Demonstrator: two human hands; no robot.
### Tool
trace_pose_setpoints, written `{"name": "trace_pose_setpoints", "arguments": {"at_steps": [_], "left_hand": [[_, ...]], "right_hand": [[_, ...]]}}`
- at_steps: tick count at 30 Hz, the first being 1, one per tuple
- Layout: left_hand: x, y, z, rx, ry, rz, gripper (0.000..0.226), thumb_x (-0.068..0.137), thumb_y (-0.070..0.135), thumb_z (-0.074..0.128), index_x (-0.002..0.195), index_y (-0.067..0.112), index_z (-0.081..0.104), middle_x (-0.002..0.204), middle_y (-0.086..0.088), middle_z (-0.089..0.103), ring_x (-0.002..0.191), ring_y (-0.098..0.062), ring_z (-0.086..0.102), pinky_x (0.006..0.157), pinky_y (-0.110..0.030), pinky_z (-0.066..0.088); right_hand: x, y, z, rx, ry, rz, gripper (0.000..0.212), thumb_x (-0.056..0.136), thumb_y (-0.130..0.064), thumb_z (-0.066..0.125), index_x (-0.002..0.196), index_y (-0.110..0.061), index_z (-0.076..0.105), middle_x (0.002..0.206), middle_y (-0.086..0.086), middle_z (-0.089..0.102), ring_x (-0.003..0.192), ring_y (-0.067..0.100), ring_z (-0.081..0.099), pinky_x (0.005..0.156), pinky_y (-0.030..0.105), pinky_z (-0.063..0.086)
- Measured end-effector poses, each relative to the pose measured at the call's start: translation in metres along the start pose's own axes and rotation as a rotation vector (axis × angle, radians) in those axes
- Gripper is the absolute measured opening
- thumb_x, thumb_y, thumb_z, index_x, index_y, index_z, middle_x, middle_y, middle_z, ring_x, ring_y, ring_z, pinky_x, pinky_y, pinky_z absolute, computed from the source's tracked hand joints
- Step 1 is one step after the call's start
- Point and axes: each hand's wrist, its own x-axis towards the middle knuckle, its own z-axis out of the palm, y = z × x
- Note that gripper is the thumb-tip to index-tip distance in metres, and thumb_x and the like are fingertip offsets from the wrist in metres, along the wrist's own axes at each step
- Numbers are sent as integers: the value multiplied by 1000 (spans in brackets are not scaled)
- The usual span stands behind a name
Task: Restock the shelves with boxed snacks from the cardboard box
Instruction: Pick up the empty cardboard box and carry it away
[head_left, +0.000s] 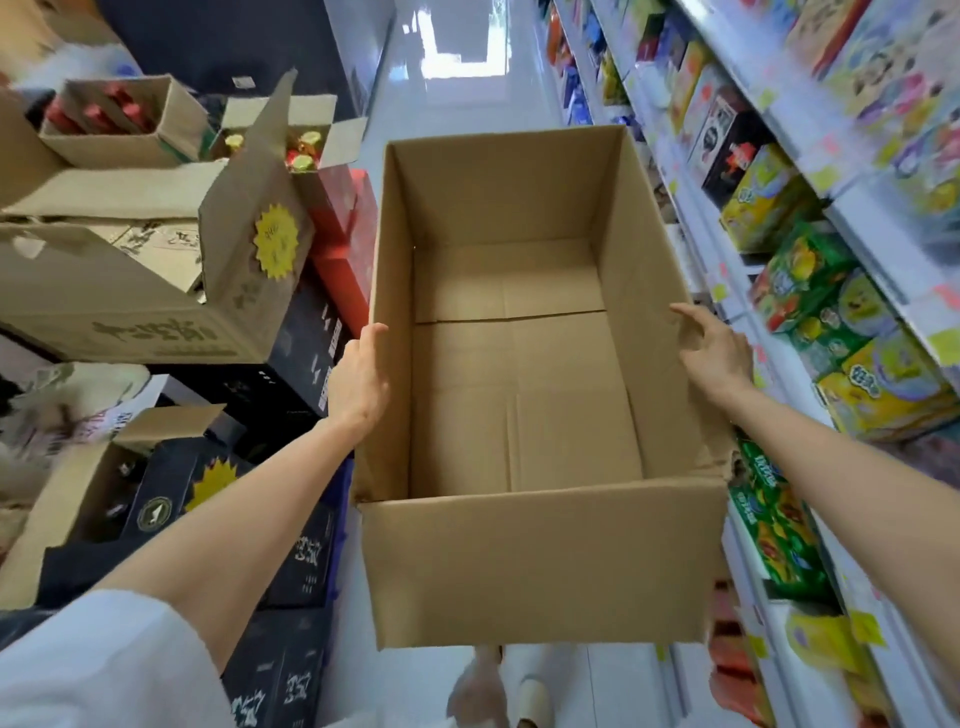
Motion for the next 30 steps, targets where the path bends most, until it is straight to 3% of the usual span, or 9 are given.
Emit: {"name": "trace_pose_setpoints", "arguments": {"at_steps": [6, 10, 15, 17, 20, 25, 28, 30], "left_hand": [[82, -8, 22, 12, -2, -26, 61, 81, -9, 49, 134, 19, 38, 116, -16, 56, 95, -35, 57, 79, -41, 46], [148, -1, 32, 28, -21, -41, 60, 81, -9, 49, 133, 19, 39, 116, -17, 56, 95, -34, 58, 78, -41, 46], [227, 18, 43, 28, -22, -31, 60, 81, -10, 50, 133, 18, 39, 115, -15, 58, 95, -33, 58, 81, -40, 47], [258, 27, 49, 18, -12, -22, 59, 82, -9, 54, 132, 18, 40, 117, -14, 59, 97, -31, 60, 85, -41, 50], [307, 44, 59, 17, -6, -26, 59, 83, -6, 59, 133, 17, 40, 121, -13, 58, 102, -28, 61, 88, -39, 50], [388, 80, 78, 61, -6, -72, 58, 84, -3, 57, 134, 18, 38, 117, -14, 58, 100, -30, 60, 86, -41, 49], [432, 94, 86, 48, -6, -104, 58, 85, -3, 58, 134, 19, 38, 117, -14, 58, 98, -30, 61, 87, -42, 52], [457, 101, 90, 47, -1, -128, 58, 85, -3, 58, 135, 19, 37, 117, -14, 58, 98, -29, 61, 87, -43, 52]], "right_hand": [[88, -24, 35, 6, -49, -31, 67, 74, 9, 50, 130, -28, 54, 115, 12, 65, 90, 34, 60, 68, 32, 44], [152, -39, 54, 17, -91, -34, 66, 76, 9, 48, 130, -29, 52, 121, 9, 63, 80, 31, 58, 62, 33, 46], [232, -52, 60, -19, -91, -4, 66, 77, 8, 46, 131, -30, 51, 105, 15, 66, 69, 30, 50, 47, 29, 29], [264, -54, 62, -24, -90, -11, 66, 76, 7, 46, 131, -30, 51, 108, 15, 65, 66, 28, 49, 45, 27, 27], [319, -57, 65, -21, -93, -16, 65, 78, 8, 48, 131, -28, 50, 114, 14, 64, 69, 26, 49, 47, 29, 28], [424, -68, 68, -17, -105, -48, 66, 78, 8, 48, 132, -30, 50, 121, 12, 62, 87, 36, 58, 62, 34, 44], [481, -80, 70, -32, -130, -76, 65, 78, 9, 48, 132, -27, 50, 118, 13, 63, 80, 36, 59, 58, 34, 41], [516, -90, 72, -19, -139, -86, 63, 79, 9, 47, 132, -25, 51, 115, 14, 64, 83, 39, 60, 63, 39, 45]]}}
